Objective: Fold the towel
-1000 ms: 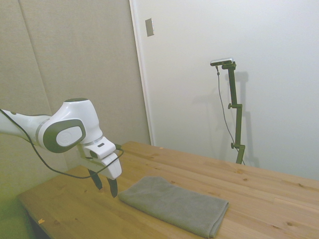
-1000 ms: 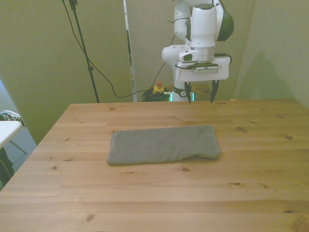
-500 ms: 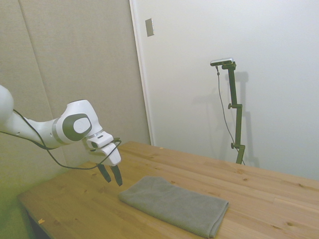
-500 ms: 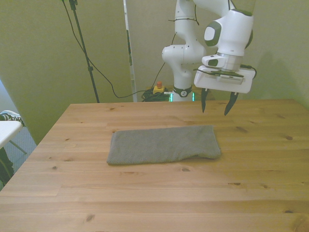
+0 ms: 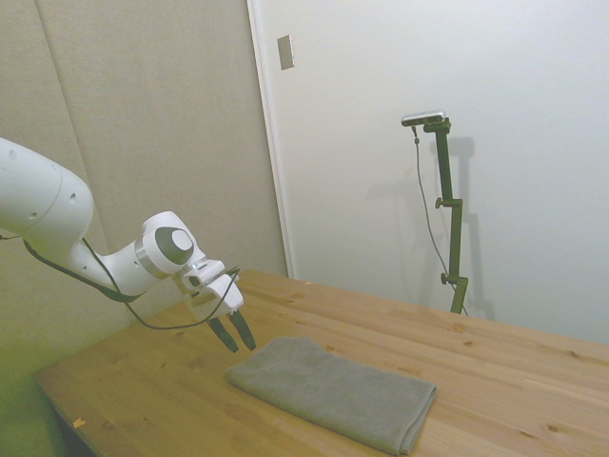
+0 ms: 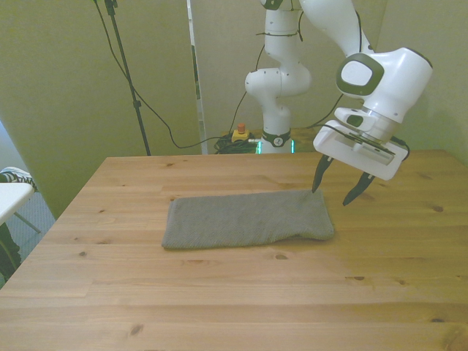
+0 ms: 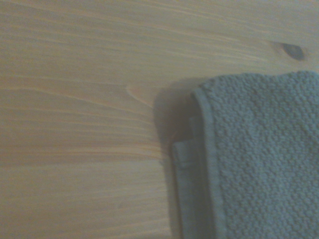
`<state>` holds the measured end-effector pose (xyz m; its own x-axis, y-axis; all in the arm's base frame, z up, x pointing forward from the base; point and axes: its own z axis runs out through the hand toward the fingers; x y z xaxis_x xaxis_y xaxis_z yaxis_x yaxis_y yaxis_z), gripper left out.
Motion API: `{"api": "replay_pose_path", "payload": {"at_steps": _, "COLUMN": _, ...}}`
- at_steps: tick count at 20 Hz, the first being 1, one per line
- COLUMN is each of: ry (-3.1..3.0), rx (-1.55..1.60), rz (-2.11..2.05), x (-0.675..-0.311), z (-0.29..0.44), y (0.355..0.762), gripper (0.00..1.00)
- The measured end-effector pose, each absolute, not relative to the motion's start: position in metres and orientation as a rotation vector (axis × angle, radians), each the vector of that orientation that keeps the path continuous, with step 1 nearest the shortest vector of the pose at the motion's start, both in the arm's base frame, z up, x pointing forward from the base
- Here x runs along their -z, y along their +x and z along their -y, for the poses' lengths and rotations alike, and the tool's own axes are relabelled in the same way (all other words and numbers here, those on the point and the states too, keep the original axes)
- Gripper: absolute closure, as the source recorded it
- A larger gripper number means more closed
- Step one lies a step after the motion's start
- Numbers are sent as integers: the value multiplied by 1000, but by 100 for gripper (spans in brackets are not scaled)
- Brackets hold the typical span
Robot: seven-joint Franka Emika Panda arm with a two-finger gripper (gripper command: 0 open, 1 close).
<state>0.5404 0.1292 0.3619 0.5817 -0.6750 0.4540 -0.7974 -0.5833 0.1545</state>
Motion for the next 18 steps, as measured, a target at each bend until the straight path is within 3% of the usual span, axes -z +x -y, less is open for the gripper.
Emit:
{"api": "replay_pose_path", "payload": {"at_steps": 16, "ry": 2347, "rx": -565, "rz": 1151, "x": -339, "z": -124, "y": 552, "gripper": 0}}
{"api": "replay_pose_path", "payload": {"at_steps": 17, "ry": 2331, "rx": -560, "rz": 1151, "x": -339, "z": -120, "y": 552, "gripper": 100}}
{"api": "replay_pose_path", "payload": {"at_steps": 18, "ry": 2318, "rx": -556, "rz": 1154, "x": -338, "z": -116, "y": 553, "gripper": 100}}
